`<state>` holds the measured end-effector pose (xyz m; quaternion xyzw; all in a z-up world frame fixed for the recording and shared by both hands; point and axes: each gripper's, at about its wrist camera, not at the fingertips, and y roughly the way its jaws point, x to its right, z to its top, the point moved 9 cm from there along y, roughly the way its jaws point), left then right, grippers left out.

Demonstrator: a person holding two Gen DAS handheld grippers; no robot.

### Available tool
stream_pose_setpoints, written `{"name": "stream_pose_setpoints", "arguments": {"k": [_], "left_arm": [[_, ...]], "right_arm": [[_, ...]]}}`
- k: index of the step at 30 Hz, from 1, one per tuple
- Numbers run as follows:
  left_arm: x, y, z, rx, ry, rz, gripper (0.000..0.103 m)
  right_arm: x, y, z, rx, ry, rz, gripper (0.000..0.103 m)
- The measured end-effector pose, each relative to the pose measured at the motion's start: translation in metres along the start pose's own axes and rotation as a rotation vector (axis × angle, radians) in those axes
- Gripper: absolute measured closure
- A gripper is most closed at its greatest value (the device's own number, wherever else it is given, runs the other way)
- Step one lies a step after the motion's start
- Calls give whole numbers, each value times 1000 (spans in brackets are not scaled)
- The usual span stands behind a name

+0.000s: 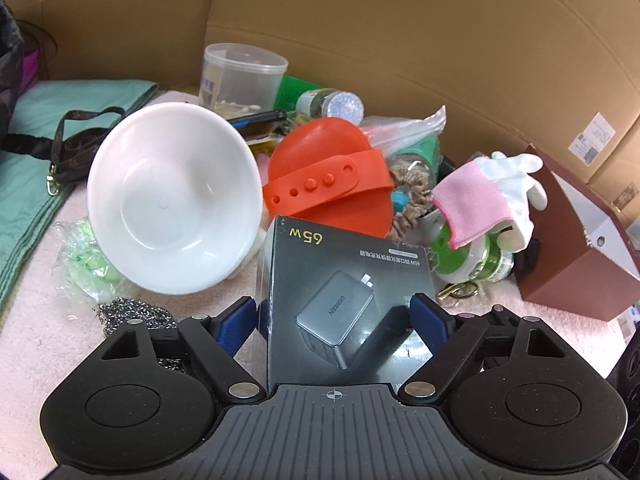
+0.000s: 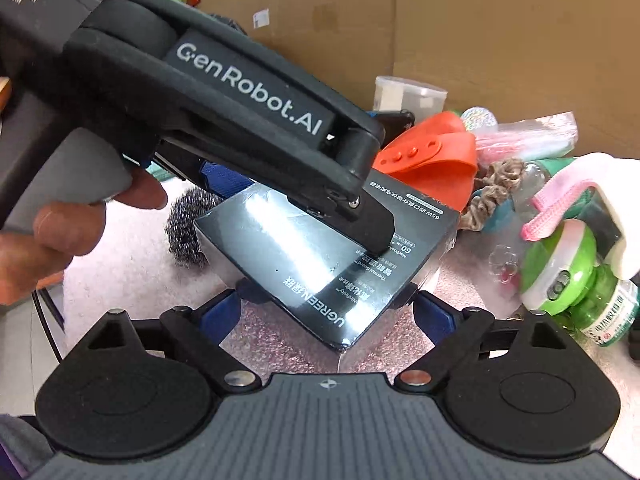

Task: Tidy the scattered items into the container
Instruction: 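Carry the charger box into the brown box and open the left gripper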

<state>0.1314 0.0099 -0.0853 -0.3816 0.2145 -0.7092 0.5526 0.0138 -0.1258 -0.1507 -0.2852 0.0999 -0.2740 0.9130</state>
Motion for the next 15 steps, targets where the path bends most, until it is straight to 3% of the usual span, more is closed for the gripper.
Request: {"name": "stream_pose_setpoints", "arguments": {"k": [8,15], "left_arm": [[53,-13,15,34,73,-45,20],[159,-24,42,86,205,-145,18]], "right_arm": [[17,-40,4,70,18,-65,9],[64,-116,14,148,23,-214,9]]}}
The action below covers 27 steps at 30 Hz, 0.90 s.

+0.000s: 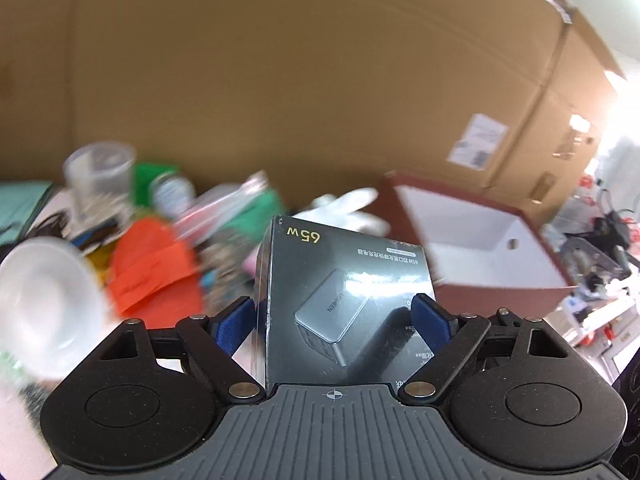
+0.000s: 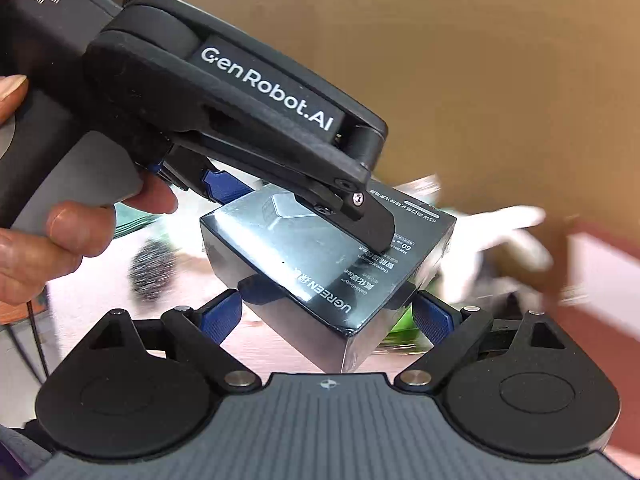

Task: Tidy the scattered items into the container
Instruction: 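Carry the charger box into the brown box and open the left gripper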

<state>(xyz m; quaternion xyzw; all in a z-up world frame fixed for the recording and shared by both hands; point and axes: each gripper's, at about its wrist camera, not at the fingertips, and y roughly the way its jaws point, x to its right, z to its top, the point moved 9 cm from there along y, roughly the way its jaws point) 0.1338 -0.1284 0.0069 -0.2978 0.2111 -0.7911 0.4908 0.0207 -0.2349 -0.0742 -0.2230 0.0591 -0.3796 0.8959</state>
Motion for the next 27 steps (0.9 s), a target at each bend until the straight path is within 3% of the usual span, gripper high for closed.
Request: {"name": "stream_pose_setpoints", "arguments": {"k": [9,13,18,21,27], "left_arm": [[147,62,62,24,166,-116,15],[179,111,71,-26,175,-115,20],[180,141,73,-19,205,-40,21],[164,136,73,-25,193,-33,21],[111,96,67,4,188,6,19]], "right_arm": [[135,-74,19,25,24,-262,9],[197,-76,9,-25,79,-333,9],[255,-65,-7,-73,120,-452,9],[273,-66,-10,-71,168,-454,9],[252,-75,-12,-11,247,-443,9]]}}
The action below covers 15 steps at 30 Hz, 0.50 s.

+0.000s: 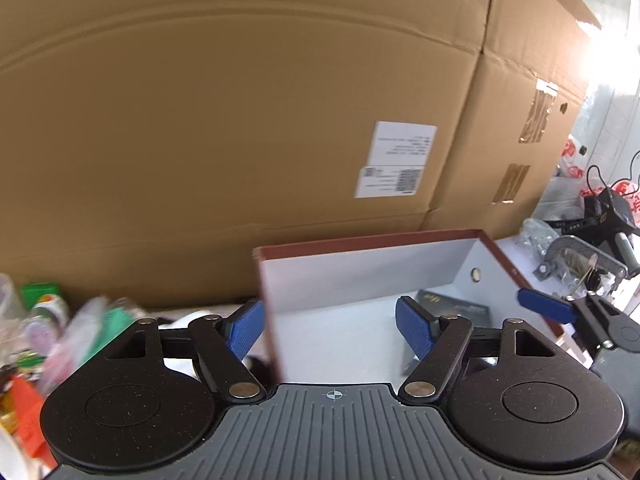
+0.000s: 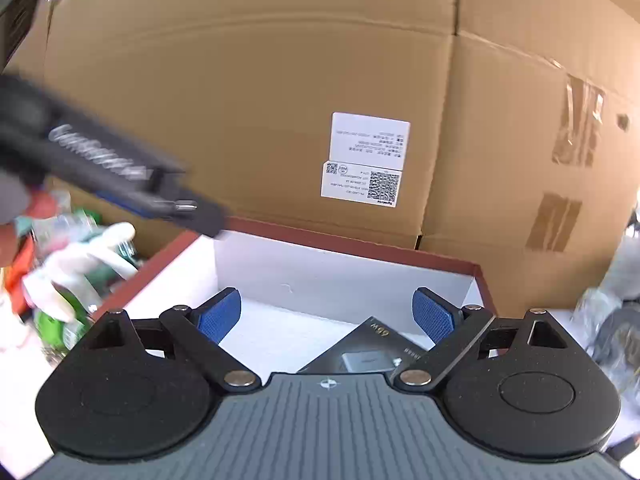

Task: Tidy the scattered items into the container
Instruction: 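Carry the charger box into the brown box and open the left gripper, then grasp the white bowl with the left gripper while the right gripper grasps the white-pink glove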

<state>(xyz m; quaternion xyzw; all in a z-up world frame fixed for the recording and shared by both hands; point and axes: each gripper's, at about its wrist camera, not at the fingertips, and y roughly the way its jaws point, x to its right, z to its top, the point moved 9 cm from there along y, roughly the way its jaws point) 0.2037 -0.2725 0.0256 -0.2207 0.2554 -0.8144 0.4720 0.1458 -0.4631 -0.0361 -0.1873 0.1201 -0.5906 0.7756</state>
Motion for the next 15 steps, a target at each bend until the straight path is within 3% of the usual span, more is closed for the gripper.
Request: {"name": "stream_pose_setpoints", "arguments": {"k": [5,10,15], "left_arm": [[-65,-51,-28,37,-35,80,15],[-126,-88,-67,27,-94,158,15],[-178,-123,-112,10,-182,201,14]], "right_arm": [[-17,-37,-3,51,22,48,7],[-74,-73,-2,92,-35,152,6],[-146,-84,-14,90,-113,269,5]]}}
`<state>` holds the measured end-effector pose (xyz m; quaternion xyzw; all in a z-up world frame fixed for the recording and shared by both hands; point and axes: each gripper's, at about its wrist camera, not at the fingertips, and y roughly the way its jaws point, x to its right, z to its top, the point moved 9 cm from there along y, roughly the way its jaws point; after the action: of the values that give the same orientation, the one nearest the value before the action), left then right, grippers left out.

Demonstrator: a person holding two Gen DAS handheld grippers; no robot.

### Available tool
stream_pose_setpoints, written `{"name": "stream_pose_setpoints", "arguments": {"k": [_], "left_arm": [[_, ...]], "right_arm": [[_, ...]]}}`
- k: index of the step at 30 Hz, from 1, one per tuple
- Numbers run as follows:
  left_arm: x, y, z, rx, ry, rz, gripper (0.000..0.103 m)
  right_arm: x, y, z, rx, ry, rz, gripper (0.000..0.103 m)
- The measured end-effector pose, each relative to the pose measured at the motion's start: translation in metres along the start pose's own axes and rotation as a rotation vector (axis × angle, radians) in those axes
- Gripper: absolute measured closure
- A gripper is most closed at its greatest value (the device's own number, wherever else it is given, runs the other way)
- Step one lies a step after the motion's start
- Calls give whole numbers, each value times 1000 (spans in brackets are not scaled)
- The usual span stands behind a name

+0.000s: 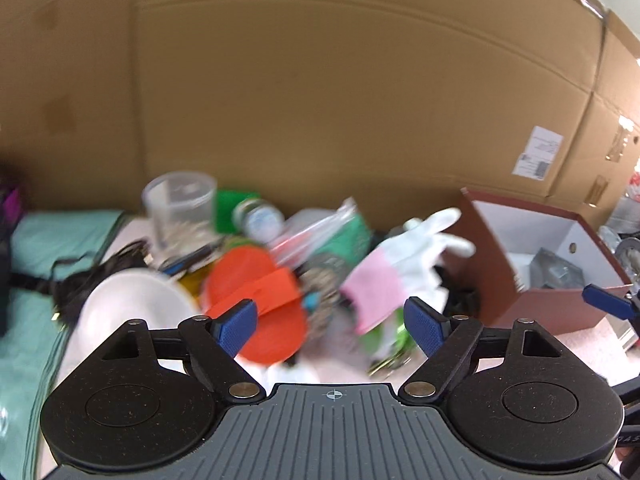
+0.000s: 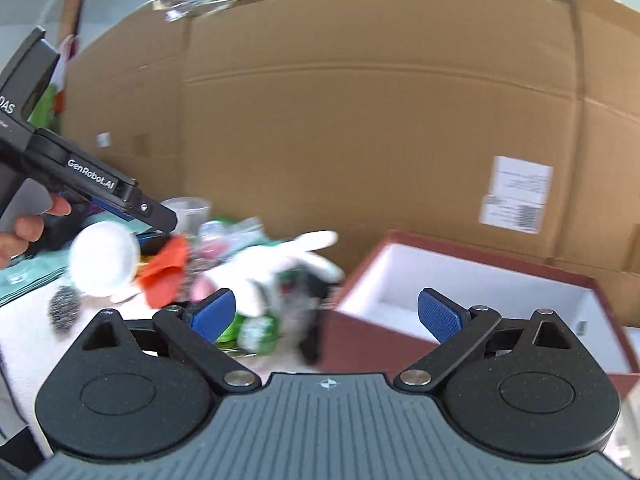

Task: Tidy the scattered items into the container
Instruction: 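Grasp the white bowl with the left gripper while the right gripper grasps the white-pink glove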

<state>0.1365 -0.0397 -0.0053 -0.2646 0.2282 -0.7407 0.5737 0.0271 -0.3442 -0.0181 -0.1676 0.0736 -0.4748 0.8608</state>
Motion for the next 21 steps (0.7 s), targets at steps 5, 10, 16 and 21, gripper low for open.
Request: {"name": "stream_pose_setpoints", "arguments": {"k": [5,10,16,21], "left_arm": [[-58,-15,-31,-1,-70,69,12],[-111,-23,-62,-4,-98,150,12],[-154,-16,-69,-9,-114,227,12],[-172,10,-51,-12,-155,240,12]], "right_arm": [[-59,31,-14,-31,-57,57,4],[-98,60,-32,-80,-95,79,4],[-114,97,-37,-124,-149,47,4],[-104,104,-6,-51,-114,-19,3]]}}
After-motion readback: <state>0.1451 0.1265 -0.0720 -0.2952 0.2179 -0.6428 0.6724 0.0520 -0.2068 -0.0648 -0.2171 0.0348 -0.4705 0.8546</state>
